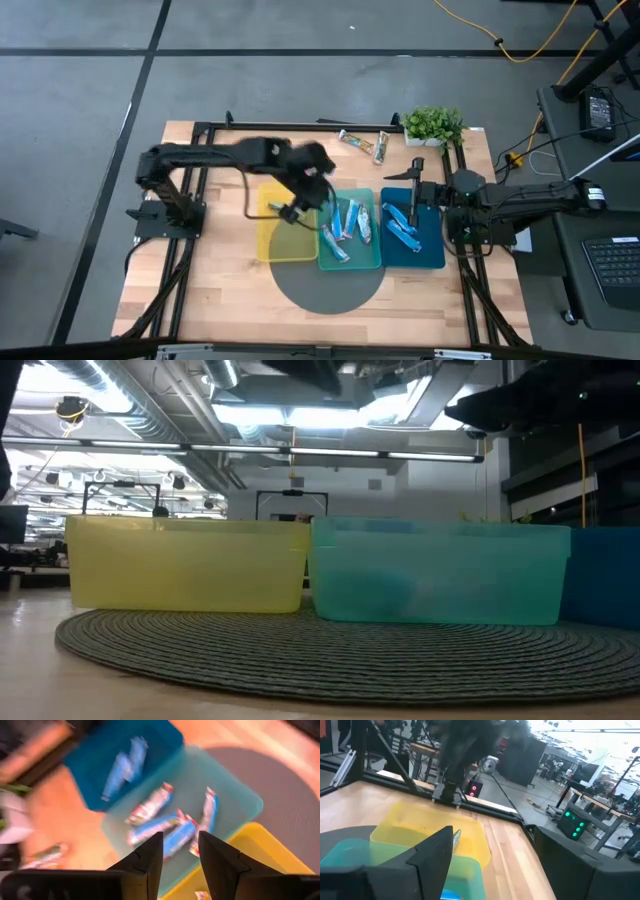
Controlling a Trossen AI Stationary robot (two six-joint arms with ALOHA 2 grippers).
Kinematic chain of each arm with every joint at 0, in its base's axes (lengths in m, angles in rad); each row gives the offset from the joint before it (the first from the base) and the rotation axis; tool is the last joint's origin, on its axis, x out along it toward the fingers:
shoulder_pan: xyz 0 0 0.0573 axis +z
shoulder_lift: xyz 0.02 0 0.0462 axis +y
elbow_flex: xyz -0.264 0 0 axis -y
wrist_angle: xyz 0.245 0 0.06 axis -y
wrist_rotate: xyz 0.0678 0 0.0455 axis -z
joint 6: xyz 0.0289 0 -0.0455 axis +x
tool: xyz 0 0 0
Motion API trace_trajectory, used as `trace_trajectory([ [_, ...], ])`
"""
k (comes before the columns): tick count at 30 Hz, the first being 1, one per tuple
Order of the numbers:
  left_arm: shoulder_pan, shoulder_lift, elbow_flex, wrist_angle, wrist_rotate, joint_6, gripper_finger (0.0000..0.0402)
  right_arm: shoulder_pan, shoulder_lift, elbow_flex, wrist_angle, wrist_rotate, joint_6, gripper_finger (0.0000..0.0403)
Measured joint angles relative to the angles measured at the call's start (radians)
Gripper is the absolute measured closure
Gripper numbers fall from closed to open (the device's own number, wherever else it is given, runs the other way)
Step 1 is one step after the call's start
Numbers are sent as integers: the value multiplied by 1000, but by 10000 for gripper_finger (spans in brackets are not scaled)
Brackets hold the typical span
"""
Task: Pick and place Granola Bars by type
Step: Put the yellow granola bar into the yellow bin
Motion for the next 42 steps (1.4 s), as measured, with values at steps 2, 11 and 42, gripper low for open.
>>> trace_trajectory([
  [2,37,-64,-33,15,22,5,286,0,4,0,0,0,-3,123],
  [11,156,-336,-381,263,25,-64,287,0,11,-1,4,1,16,123],
  [42,90,-730,-1135,1067,-84,-200,295,-16,12,101,-87,39,52,123],
])
